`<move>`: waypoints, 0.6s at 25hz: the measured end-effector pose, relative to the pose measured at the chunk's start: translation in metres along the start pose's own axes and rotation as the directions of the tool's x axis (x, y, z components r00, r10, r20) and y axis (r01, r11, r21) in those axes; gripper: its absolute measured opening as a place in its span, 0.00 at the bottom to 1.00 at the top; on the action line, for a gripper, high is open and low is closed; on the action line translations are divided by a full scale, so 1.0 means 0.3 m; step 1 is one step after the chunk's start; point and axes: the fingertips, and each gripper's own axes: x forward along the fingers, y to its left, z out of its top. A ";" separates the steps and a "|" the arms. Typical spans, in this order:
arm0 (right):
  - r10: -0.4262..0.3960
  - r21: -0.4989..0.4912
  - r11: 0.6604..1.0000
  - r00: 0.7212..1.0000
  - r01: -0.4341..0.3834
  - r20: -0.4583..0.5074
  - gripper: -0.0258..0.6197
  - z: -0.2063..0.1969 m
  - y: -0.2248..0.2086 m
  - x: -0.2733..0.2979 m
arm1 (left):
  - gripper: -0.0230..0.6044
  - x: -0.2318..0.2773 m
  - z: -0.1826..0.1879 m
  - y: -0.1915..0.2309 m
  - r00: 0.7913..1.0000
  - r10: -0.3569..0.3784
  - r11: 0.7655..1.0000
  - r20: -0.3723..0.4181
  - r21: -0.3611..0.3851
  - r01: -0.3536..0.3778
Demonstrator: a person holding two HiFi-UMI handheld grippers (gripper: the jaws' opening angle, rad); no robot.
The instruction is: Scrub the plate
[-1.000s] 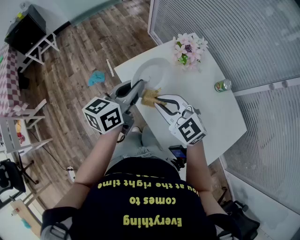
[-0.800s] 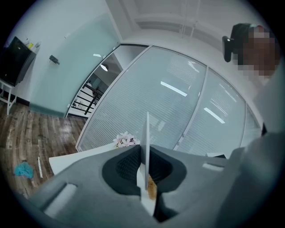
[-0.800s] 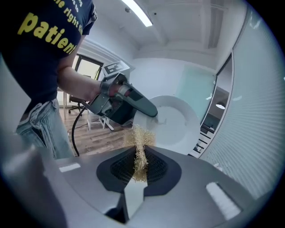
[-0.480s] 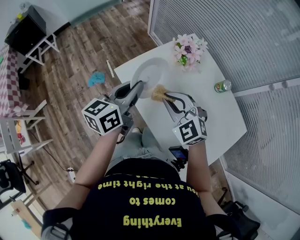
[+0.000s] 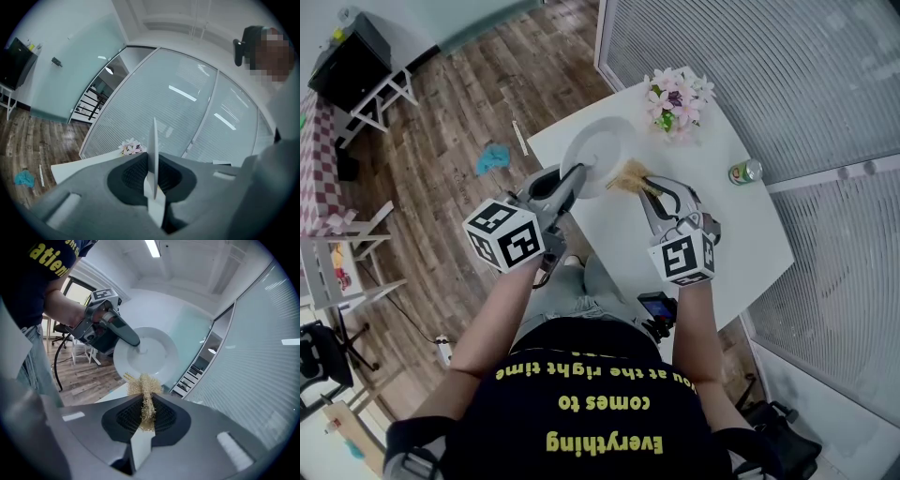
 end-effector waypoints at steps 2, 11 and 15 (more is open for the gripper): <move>-0.027 0.005 1.000 1.000 0.027 -0.006 0.09 -0.006 -0.017 -0.004 | 0.07 0.000 -0.002 0.001 1.000 -0.002 1.000 0.001 -0.006 0.002; -0.155 0.096 0.983 0.987 0.157 -0.027 0.09 -0.039 -0.124 -0.042 | 0.07 -0.005 -0.027 0.014 1.000 -0.013 1.000 -0.015 -0.029 0.012; -0.187 0.186 0.965 0.982 0.183 0.006 0.09 -0.043 -0.153 -0.063 | 0.07 -0.010 -0.037 0.013 1.000 -0.012 1.000 -0.021 -0.029 0.012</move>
